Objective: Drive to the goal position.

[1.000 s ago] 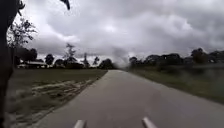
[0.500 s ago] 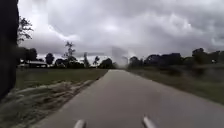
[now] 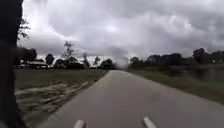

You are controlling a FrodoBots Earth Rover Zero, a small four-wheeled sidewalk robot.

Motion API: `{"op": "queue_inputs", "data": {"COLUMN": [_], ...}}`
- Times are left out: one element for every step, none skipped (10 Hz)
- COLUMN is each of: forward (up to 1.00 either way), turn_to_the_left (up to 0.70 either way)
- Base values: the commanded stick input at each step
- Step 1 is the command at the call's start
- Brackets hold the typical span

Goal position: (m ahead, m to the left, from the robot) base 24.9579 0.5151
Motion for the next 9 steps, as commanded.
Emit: {"op": "queue_inputs", "data": {"forward": [0.70,0.70,0.70,0.70,0.70,0.70,0.70,0.70,0.70], "turn_to_the_left": [-0.03,0.00,0.00,0.00,0.00,0.00,0.00,0.00,0.00]}}
